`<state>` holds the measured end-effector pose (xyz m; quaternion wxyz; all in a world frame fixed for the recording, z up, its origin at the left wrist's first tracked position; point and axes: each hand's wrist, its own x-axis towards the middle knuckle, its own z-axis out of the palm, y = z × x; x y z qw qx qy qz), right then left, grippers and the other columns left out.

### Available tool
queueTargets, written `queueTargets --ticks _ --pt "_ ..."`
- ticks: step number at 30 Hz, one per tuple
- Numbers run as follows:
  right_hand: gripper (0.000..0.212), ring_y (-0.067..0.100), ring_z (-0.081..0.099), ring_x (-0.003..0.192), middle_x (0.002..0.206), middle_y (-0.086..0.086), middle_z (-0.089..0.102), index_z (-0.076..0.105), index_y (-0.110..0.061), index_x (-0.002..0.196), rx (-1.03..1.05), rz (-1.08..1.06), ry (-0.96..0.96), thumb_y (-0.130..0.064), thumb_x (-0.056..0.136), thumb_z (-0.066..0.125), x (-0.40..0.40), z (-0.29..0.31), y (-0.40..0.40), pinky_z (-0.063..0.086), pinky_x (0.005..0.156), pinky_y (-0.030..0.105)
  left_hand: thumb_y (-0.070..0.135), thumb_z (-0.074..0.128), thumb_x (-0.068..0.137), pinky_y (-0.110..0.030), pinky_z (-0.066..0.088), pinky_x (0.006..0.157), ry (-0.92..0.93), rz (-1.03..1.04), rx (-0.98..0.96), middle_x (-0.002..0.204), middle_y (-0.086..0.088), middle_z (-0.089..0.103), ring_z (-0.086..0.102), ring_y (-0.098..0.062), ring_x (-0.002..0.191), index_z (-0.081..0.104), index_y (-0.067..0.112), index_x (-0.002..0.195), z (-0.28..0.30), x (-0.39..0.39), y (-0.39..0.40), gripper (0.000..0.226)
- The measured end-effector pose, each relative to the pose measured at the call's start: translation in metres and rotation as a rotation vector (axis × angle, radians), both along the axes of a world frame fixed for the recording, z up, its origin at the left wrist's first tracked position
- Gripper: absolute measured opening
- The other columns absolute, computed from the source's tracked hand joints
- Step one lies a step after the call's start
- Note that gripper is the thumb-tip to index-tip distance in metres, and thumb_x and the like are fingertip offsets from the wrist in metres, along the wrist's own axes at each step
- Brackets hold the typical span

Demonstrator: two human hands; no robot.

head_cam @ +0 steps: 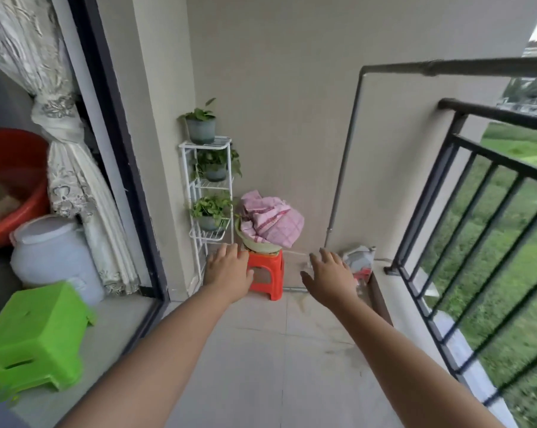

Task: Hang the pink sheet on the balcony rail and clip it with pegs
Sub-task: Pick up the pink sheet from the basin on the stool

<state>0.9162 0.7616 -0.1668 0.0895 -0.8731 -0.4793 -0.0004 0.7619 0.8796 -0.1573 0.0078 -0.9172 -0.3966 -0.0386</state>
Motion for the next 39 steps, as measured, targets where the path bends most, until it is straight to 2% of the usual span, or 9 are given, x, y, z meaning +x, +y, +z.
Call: queueTargets --ticks 7,13,16,20,26,30,35,37,39 --pt "0.049 0.028 0.028 0.132 0.143 0.012 0.034 0.035 -0.013 0.13 -0.022 -0.035 0.04 -0.038 0.089 0.041 0.129 -0.015 0.201 0.03 0.106 0.042 0.032 0.038 0.092 -0.045 0.018 0.114 0.013 -0.025 -0.044 0.148 -0.011 0.028 0.014 -0.03 0.14 0.036 0.012 0.133 -0.014 0.135 0.204 0.046" --pt "0.051 0.028 0.028 0.133 0.143 0.011 0.033 0.033 -0.014 0.132 -0.067 -0.093 0.097 -0.039 0.089 0.041 0.239 -0.036 0.326 0.029 0.106 0.042 0.035 0.037 0.092 -0.044 0.018 0.114 0.049 -0.071 -0.082 0.148 -0.011 0.028 0.017 -0.028 0.139 0.033 0.013 0.135 -0.035 0.246 0.336 0.048" --pt "0.051 0.028 0.029 0.132 0.143 0.011 0.034 0.033 -0.014 0.133 -0.088 -0.13 0.138 -0.04 0.089 0.04 0.307 -0.067 0.393 0.03 0.105 0.041 0.034 0.037 0.093 -0.044 0.016 0.115 0.087 -0.08 -0.143 0.151 -0.01 0.023 0.012 -0.028 0.141 0.029 0.013 0.138 -0.067 0.311 0.402 0.051" --pt "0.053 0.029 0.03 0.131 0.143 0.011 0.033 0.031 -0.014 0.134 -0.154 -0.137 0.217 -0.04 0.089 0.04 0.391 -0.117 0.481 0.032 0.104 0.041 0.035 0.04 0.091 -0.044 0.021 0.112 0.143 -0.083 -0.186 0.147 -0.013 0.029 0.016 -0.029 0.139 0.037 0.011 0.132 -0.115 0.389 0.49 0.047" --pt "0.053 0.029 0.031 0.13 0.143 0.012 0.034 0.033 -0.012 0.133 -0.323 -0.146 0.371 -0.041 0.089 0.04 0.483 -0.192 0.6 0.032 0.105 0.041 0.041 0.037 0.091 -0.043 0.022 0.112 0.284 -0.05 -0.317 0.147 -0.01 0.031 0.019 -0.027 0.139 0.038 0.016 0.132 -0.182 0.486 0.61 0.048" --pt "0.066 0.027 0.031 0.131 0.142 0.01 0.036 0.03 -0.013 0.134 -0.337 -0.269 0.502 -0.051 0.083 0.045 0.515 -0.238 0.652 0.031 0.106 0.042 0.048 0.032 0.091 -0.044 0.022 0.114 0.375 -0.108 -0.395 0.146 -0.011 0.031 0.021 -0.029 0.137 0.033 0.014 0.135 -0.222 0.528 0.666 0.055" --pt "0.094 0.031 0.026 0.134 0.147 0.011 0.027 0.018 -0.017 0.139 -0.397 -0.662 0.63 -0.07 0.069 0.05 0.539 -0.301 0.686 0.026 0.108 0.048 0.047 0.028 0.094 -0.044 0.011 0.117 0.401 -0.155 -0.458 0.154 -0.012 0.014 0.007 -0.03 0.143 0.016 0.015 0.143 -0.281 0.585 0.725 0.06" --pt "0.097 0.034 0.031 0.13 0.142 0.014 0.034 0.018 -0.017 0.138 -0.407 -0.777 0.682 -0.071 0.065 0.053 0.541 -0.323 0.689 0.028 0.107 0.047 0.048 0.026 0.094 -0.044 0.009 0.118 0.408 -0.171 -0.497 0.156 -0.011 0.006 0.003 -0.031 0.143 0.009 0.018 0.145 -0.307 0.601 0.738 0.061" --pt "0.097 0.035 0.038 0.124 0.135 0.015 0.044 0.016 -0.017 0.138 -0.388 -0.826 0.747 -0.068 0.066 0.056 0.54 -0.341 0.691 0.029 0.104 0.046 0.047 0.028 0.094 -0.044 0.013 0.116 0.416 -0.183 -0.529 0.156 -0.012 0.006 0.009 -0.032 0.142 0.008 0.019 0.145 -0.328 0.611 0.744 0.062"
